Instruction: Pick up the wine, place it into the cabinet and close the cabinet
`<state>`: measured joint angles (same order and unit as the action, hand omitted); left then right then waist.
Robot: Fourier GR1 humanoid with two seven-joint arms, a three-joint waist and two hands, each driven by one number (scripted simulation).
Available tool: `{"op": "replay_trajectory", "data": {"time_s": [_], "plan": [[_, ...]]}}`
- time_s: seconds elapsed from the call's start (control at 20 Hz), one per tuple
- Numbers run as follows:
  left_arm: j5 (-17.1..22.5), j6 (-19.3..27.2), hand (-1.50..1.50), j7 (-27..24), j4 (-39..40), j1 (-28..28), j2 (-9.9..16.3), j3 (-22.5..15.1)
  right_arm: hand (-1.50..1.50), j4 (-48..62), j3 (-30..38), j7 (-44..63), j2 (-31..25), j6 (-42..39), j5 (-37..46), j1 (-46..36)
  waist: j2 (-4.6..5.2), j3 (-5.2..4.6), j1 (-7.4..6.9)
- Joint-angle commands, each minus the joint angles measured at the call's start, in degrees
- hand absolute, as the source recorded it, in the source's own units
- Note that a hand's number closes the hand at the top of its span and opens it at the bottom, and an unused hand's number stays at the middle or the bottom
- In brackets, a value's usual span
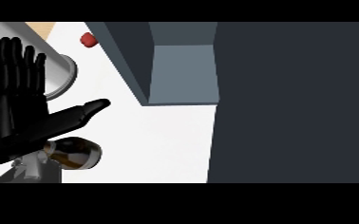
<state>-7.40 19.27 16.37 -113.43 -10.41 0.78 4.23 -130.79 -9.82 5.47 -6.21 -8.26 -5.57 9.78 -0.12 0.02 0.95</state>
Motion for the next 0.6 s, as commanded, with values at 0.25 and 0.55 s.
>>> {"op": "replay_trajectory", "data": {"time_s": [0.25,0.55], "plan": [[-10.8,12.4,-1.5,17.8,-0.5,-12.1,-0.8,-7.6,-1.5,-17.0,-3.4,10.1,-2.5,-2.3,-5.6,9.3,-0.05,0.01,-0.19],[-22.3,21.2,-1.5,28.3,-1.7,-15.2,-0.8,-18.8,-1.5,-20.6,-8.7,15.8,-0.7,1.7,-1.2,6.6,-0.13,-0.01,-0.26]]}}
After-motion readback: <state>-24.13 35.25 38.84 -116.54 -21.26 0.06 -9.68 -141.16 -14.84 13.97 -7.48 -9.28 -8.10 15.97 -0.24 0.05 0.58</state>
